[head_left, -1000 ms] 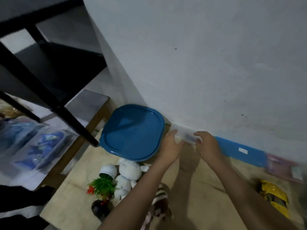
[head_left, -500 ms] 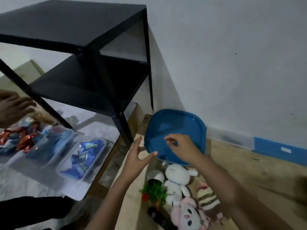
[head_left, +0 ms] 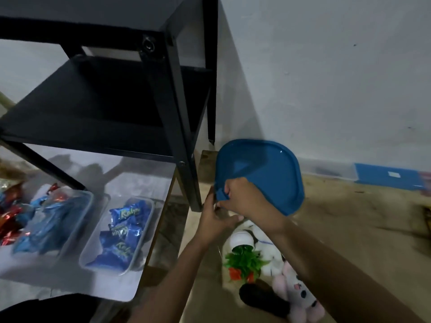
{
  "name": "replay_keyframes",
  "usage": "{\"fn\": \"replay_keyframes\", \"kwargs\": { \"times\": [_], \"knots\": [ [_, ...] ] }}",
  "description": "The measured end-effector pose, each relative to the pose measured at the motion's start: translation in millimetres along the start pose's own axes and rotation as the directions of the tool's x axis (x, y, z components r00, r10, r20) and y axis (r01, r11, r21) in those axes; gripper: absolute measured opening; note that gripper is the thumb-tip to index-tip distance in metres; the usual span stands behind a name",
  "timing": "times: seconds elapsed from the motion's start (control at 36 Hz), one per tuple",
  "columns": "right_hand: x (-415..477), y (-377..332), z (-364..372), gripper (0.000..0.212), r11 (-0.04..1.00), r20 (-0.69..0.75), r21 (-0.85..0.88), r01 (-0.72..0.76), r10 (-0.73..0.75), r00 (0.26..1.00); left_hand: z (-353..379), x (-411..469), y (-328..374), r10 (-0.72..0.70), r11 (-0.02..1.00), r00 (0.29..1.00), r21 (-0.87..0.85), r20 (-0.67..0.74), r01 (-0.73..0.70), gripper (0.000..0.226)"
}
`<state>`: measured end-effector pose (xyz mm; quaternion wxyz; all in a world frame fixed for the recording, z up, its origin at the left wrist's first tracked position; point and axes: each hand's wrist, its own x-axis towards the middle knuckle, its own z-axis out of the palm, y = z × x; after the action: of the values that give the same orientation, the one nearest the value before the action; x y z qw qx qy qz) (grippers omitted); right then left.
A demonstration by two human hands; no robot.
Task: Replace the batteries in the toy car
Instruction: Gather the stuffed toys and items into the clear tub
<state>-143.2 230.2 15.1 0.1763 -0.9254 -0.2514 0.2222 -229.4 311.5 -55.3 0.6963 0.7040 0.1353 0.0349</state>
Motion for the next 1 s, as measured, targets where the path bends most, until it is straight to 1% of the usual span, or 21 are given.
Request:
{"fn": "replay_keyframes", "kwargs": {
  "times": [0.06,0.11,0.19,0.28,0.39,0.44,0.53,0.64,0.69,0.75,0.83,0.92,1.0],
  "knots": [
    [0,-7,-1,0.032,0.996,-0.015,-0.087,-0.001,-0.001,1.0,1,1,-1,0.002,1.0,1.0,-0.023,-0.025,-0.002,0.083],
    [0,-13,-2,0.024,0.99,-0.031,-0.14,0.007,-0.012,0.999,2,1,-3,0.019,1.0,0.999,-0.005,-0.037,-0.019,0.09],
    [0,-17,-3,0.041,0.983,-0.041,-0.179,0.037,-0.045,0.998,1,2,-3,0.006,1.0,1.0,-0.008,-0.028,-0.007,0.089],
    [-1,-16,-6,0.044,0.988,-0.062,-0.151,0.044,-0.054,0.997,2,4,-1,-0.008,1.0,1.0,-0.01,-0.015,0.008,0.081],
    [-2,-13,-8,0.045,0.992,-0.083,-0.114,0.052,-0.062,0.995,2,4,1,0.003,0.998,1.0,-0.06,0.002,-0.003,0.08],
    [-5,-13,-12,0.045,0.992,-0.086,-0.109,0.056,-0.066,0.994,3,4,2,-0.002,0.998,1.0,-0.056,0.0,0.001,0.077],
    [-11,-12,-23,0.039,0.995,-0.113,-0.072,0.071,-0.078,0.99,4,4,3,-0.039,0.998,0.999,-0.054,0.013,0.039,0.069],
    [-18,-12,-41,0.034,0.994,-0.155,0.004,0.106,-0.104,0.982,5,6,2,-0.06,0.998,0.998,-0.021,0.03,0.061,0.071],
    [-24,-12,-52,0.029,0.995,-0.155,0.055,0.085,-0.075,0.985,5,6,6,-0.068,0.997,0.997,-0.033,0.036,0.069,0.075],
    [-33,-11,-63,0.026,0.995,-0.138,0.07,0.07,-0.06,0.989,5,6,9,-0.078,0.996,0.996,-0.05,0.044,0.08,0.082],
    [-49,-5,-82,0.021,0.998,-0.122,0.049,0.039,-0.033,0.992,7,9,14,-0.097,0.993,0.995,-0.064,0.022,0.098,0.077],
    [-65,5,-99,0.02,0.999,-0.161,0.05,-0.003,0.012,0.987,12,11,20,-0.101,0.993,0.995,-0.067,0.014,0.102,0.07],
    [-82,16,-117,0.018,0.997,-0.227,0.073,-0.031,0.047,0.973,14,10,20,-0.087,0.995,0.996,-0.045,0.021,0.088,0.072]
  ]
}}
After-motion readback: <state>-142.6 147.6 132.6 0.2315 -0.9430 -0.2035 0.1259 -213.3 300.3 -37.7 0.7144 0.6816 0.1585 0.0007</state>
